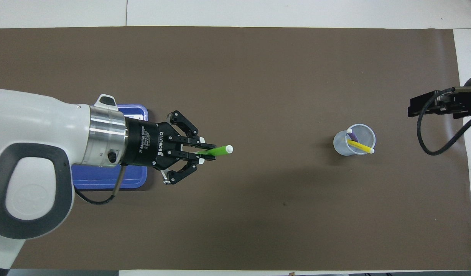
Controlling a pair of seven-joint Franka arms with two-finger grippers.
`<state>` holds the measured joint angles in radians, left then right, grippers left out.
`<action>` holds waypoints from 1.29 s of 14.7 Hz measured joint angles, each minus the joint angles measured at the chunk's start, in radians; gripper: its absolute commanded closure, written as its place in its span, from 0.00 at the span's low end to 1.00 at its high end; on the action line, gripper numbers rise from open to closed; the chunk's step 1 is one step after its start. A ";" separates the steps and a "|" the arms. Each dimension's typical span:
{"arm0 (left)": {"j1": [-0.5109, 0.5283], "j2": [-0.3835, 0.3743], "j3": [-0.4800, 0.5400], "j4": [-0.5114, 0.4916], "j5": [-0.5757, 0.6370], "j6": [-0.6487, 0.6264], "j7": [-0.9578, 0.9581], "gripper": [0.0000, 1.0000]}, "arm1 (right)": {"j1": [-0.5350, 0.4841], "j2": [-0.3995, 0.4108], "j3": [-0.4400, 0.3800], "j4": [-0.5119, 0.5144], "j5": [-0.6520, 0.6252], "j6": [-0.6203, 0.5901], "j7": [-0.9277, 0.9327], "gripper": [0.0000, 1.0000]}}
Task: Transfer and insert pens with both arms
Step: 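Lift the green pen with the left gripper toward the table center, then close the right gripper on the green pen and open the left gripper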
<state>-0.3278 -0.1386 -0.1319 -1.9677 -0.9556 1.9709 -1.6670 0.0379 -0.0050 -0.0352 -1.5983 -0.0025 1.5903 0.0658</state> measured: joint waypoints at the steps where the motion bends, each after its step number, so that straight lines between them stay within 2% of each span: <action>1: -0.043 -0.009 -0.001 -0.020 -0.013 0.068 -0.048 1.00 | 0.001 0.000 0.000 0.000 0.000 0.000 0.000 0.00; 5: -0.196 -0.026 -0.001 -0.087 -0.098 0.325 -0.156 1.00 | 0.009 0.000 0.000 0.000 0.000 0.000 0.000 0.00; 8: -0.274 -0.039 -0.002 -0.129 -0.157 0.446 -0.173 1.00 | 0.010 0.000 0.009 -0.001 0.015 0.000 0.000 0.00; 12: -0.282 -0.055 0.003 -0.149 -0.171 0.459 -0.173 1.00 | 0.013 0.000 0.075 -0.002 0.142 0.000 0.011 0.00; 15: -0.282 -0.059 0.004 -0.150 -0.188 0.459 -0.163 1.00 | 0.018 -0.002 0.127 -0.002 0.300 0.000 0.071 0.00; 19: -0.283 -0.064 0.002 -0.160 -0.227 0.459 -0.111 1.00 | 0.021 -0.016 0.156 -0.001 0.494 0.001 0.113 0.00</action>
<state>-0.6105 -0.2021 -0.1295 -2.1276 -1.1823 2.4296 -1.7779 0.0589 -0.0209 0.1205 -1.5995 0.4913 1.5910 0.1786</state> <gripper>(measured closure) 0.828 0.000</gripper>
